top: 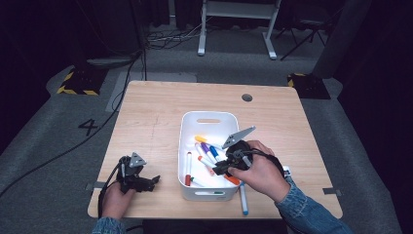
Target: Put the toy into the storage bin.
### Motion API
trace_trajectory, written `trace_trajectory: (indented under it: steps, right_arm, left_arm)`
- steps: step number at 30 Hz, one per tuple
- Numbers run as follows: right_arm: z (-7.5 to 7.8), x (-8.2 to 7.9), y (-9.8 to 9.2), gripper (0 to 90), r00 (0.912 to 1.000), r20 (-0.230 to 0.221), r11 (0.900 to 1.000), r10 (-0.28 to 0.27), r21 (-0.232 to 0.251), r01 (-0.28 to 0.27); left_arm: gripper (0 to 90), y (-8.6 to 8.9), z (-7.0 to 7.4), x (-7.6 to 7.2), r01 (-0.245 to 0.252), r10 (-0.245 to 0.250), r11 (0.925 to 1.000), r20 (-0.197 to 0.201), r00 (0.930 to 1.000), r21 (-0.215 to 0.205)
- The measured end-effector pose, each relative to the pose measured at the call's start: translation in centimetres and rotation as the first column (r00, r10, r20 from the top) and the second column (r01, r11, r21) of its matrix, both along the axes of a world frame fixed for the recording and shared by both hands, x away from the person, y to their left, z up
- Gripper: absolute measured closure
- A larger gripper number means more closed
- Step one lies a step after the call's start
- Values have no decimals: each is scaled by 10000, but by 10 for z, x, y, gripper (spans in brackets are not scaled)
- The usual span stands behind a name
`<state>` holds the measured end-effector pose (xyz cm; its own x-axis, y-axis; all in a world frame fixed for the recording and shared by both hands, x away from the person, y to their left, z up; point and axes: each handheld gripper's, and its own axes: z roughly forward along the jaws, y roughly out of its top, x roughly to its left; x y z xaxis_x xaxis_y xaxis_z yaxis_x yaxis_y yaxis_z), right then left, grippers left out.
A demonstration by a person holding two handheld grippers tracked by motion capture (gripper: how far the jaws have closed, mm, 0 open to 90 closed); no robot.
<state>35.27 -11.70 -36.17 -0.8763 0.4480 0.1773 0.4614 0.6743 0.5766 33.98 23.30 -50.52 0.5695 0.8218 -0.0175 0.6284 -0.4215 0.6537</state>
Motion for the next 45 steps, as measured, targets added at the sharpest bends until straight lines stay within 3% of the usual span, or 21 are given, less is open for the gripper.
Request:
trace_trajectory:
  steps: [3, 6, 8, 18, 20, 22, 23, 25, 27, 30, 45]
  right_arm:
    - [-4, 0, 3, 768, 9999, 103, 9998, 134, -129, -133]
    - [-4, -3, 6, 768, 9999, -170, 9995, -33, -315, 27]
    - [-6, -3, 7, 768, 9999, -109, 9991, -2, -428, -3]
    - [-12, -7, 12, 766, 9998, -169, 9983, 108, -573, -118]
    - [-12, -7, 12, 720, 9997, -216, 9981, 94, -601, -107]
    - [-13, -8, 13, 655, 9998, -179, 9993, 24, -369, -30]
    - [-14, -6, 12, 648, 9997, 109, 9997, 227, -99, -226]
    - [-10, -6, 9, 624, 9996, 279, 9998, 84, -181, -79]
    - [-8, -5, 6, 594, 9995, 328, 10000, -44, 55, 42]
    - [-2, -4, 1, 583, 9983, 555, 9997, -162, 167, 153]
    - [19, 5, -36, 583, 9900, 818, 9924, -1148, 529, 1107]
  left_arm:
    - [0, 0, 0, 0, -1, 1, 10000, -4, 10000, 8]
    - [0, 0, 0, 0, -1, 1, 10000, 0, 10000, 0]
    - [0, 0, 0, 0, 0, 0, 10000, -3, 10000, 12]
    - [0, 0, 0, 0, -2, 2, 10000, -1, 10000, 7]
    - [0, 0, 0, 0, -1, 1, 10000, -3, 10000, 9]
    - [0, 0, 0, 0, -1, 1, 10000, -2, 10000, 8]
    - [0, 0, 0, 0, -1, 1, 10000, -2, 10000, 9]
    - [0, 0, 0, 0, -2, 2, 10000, -4, 10000, 8]
    - [0, 0, 0, 0, -2, 2, 10000, -3, 10000, 8]
    - [0, 0, 0, 0, -2, 2, 10000, -3, 10000, 7]
    - [0, 0, 0, 0, 0, 0, 10000, -3, 10000, 11]
